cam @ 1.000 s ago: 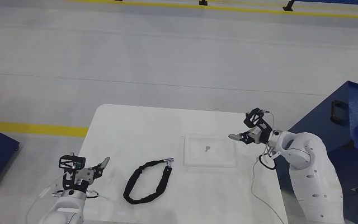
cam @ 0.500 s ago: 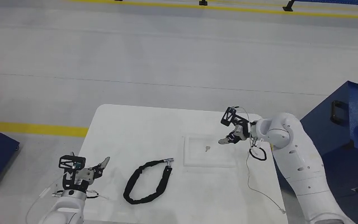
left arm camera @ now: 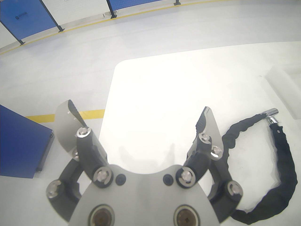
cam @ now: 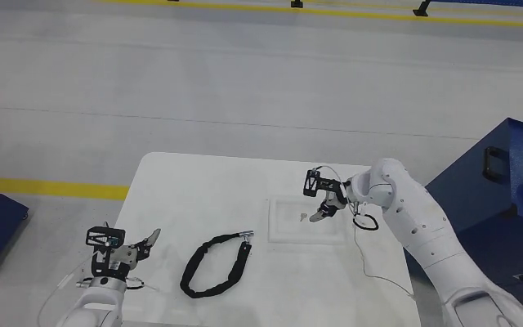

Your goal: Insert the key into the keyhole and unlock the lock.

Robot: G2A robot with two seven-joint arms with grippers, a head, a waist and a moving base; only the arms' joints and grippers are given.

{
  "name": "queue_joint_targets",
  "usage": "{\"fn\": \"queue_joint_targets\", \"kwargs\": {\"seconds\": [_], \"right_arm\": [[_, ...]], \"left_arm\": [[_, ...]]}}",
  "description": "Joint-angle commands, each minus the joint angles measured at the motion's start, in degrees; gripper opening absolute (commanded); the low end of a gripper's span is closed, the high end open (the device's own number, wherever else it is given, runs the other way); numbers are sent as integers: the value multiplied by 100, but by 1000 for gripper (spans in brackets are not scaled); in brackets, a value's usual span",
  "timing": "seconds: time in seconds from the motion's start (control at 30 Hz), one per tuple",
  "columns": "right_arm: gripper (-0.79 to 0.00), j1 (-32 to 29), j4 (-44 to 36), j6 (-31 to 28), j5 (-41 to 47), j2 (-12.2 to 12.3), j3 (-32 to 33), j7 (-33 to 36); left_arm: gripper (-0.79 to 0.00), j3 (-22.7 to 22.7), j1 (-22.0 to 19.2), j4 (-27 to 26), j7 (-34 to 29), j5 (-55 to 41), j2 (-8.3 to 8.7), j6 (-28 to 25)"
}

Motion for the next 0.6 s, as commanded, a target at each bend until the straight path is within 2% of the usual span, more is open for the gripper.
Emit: {"fn": "queue_joint_targets", "kwargs": {"seconds": [0.0,0.53,0.57], "right_arm": [[0,139,195,-123,-20,-56,-213,-123],[-6,752,1195,-143,-755,-444,-1517,-1041],[-151,783,1274,-143,-814,-472,-1560,-1122]], "left_arm": [[0,0,0,0,0,0,0,0],[0,0,0,0,0,0,0,0],[0,0,0,0,0,0,0,0]]}}
